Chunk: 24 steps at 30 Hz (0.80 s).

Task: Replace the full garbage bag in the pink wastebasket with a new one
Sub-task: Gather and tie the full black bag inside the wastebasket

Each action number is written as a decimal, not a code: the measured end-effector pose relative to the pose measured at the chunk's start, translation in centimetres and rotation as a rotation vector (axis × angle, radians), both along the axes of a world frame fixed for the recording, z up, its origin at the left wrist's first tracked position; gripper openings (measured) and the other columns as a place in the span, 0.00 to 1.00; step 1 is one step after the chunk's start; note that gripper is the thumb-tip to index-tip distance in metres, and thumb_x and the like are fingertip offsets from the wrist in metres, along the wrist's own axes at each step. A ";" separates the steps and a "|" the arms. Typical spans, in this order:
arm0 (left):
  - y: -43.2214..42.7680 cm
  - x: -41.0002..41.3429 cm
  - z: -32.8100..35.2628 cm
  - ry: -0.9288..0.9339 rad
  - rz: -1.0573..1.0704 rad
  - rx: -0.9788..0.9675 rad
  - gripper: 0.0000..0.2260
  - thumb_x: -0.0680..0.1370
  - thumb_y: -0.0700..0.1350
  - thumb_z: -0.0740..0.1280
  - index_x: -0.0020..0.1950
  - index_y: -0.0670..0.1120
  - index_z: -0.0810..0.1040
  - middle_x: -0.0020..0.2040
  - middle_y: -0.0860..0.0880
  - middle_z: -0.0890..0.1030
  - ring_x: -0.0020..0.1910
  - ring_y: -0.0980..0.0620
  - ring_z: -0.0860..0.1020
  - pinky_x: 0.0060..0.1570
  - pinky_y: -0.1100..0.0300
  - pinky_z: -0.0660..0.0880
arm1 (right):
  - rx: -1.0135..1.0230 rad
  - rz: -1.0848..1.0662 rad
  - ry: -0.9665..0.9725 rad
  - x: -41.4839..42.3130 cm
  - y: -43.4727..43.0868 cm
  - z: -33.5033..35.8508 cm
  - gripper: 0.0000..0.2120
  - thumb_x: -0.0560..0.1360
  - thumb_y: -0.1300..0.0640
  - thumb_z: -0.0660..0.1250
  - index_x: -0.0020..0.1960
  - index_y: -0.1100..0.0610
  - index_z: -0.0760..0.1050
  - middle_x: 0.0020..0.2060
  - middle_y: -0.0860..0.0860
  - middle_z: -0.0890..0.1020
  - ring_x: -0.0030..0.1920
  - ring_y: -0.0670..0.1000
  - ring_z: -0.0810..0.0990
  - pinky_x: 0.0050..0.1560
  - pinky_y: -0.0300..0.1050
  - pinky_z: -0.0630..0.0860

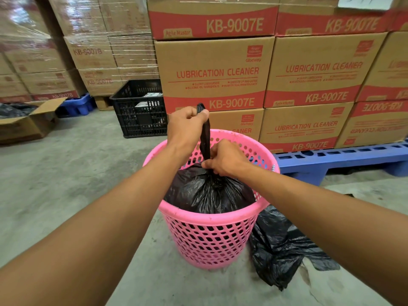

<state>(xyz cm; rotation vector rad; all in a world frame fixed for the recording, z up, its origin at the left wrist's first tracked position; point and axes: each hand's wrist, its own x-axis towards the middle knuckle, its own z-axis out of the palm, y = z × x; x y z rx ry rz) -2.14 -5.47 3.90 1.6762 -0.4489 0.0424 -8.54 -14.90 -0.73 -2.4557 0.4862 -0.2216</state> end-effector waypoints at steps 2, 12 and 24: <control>0.0 -0.3 0.2 -0.031 0.001 0.004 0.12 0.75 0.50 0.67 0.33 0.49 0.73 0.30 0.53 0.73 0.28 0.54 0.69 0.36 0.55 0.70 | -0.009 -0.009 0.000 0.2 -0.1 -0.5 0.10 0.70 0.54 0.76 0.35 0.56 0.77 0.37 0.58 0.85 0.40 0.58 0.85 0.46 0.54 0.82; 1.1 -0.6 0.9 -0.077 0.003 -0.001 0.11 0.76 0.44 0.63 0.33 0.49 0.72 0.32 0.52 0.72 0.32 0.53 0.68 0.37 0.56 0.67 | 0.026 0.003 0.027 -0.2 -0.6 -2.6 0.15 0.71 0.60 0.75 0.31 0.57 0.71 0.33 0.60 0.83 0.37 0.59 0.85 0.45 0.58 0.83; 1.7 -1.4 2.9 0.128 -0.211 0.067 0.12 0.74 0.39 0.61 0.31 0.50 0.73 0.31 0.52 0.74 0.33 0.54 0.70 0.36 0.60 0.67 | 0.572 0.117 -0.114 -1.6 -1.7 2.3 0.10 0.71 0.60 0.74 0.52 0.55 0.82 0.31 0.47 0.79 0.34 0.48 0.75 0.34 0.41 0.71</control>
